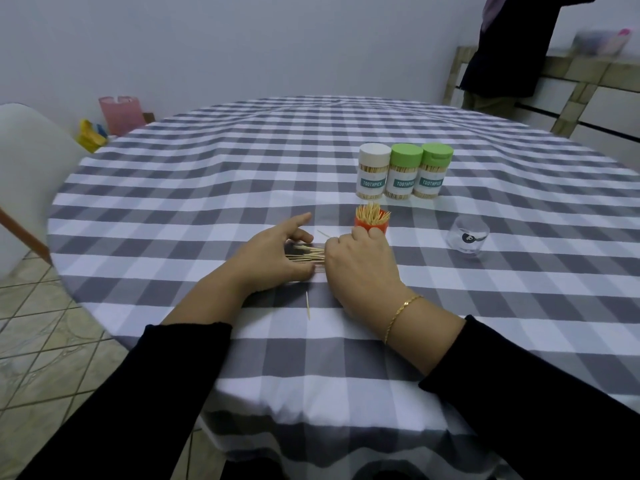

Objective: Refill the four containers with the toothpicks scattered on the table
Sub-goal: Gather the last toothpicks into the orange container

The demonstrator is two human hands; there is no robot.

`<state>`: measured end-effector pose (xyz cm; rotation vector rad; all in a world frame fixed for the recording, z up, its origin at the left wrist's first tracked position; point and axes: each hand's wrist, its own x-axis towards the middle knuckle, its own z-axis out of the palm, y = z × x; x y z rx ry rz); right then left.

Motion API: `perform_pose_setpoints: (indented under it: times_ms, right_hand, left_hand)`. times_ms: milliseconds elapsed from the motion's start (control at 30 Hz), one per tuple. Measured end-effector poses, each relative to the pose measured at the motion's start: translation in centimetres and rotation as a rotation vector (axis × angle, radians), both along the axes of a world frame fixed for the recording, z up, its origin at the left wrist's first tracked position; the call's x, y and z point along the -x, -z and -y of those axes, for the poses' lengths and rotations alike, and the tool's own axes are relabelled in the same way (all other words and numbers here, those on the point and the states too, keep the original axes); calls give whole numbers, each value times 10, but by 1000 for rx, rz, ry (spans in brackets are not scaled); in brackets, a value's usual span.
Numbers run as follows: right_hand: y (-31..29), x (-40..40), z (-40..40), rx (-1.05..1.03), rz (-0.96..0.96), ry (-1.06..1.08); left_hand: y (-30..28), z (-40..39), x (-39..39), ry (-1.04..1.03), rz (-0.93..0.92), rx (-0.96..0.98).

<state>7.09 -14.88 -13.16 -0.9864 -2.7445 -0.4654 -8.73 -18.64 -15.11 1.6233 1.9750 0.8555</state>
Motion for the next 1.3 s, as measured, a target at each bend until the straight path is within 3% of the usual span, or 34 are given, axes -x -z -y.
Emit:
perform_pose_setpoints:
  times_ms: [167, 233, 367, 500, 700, 833, 1300]
  right_hand:
    - [-12, -7, -14, 68, -166, 23]
    - [-20, -12, -23, 183, -270, 57]
    - [-39, -26, -38, 613, -666, 69]
    - [-56, -38, -50, 917, -1118, 26]
    - [-52, -40, -68, 963, -1499, 43]
    - [-38, -34, -72, 899, -1573, 37]
    - [-8, -23, -77, 927, -1421, 78]
  left_hand:
    - [-4, -2, -3, 16, -49, 11]
    - [-5, -6, -5, 39, -60, 37]
    - [-14, -16, -15, 53, -90, 77]
    - [-27, -31, -33, 36, -89, 75]
    - [-26, -56, -69, -32, 37, 37]
    - [-12, -63, -79, -93, 97, -29]
    - [-4, -63, -76, -164, 88, -147]
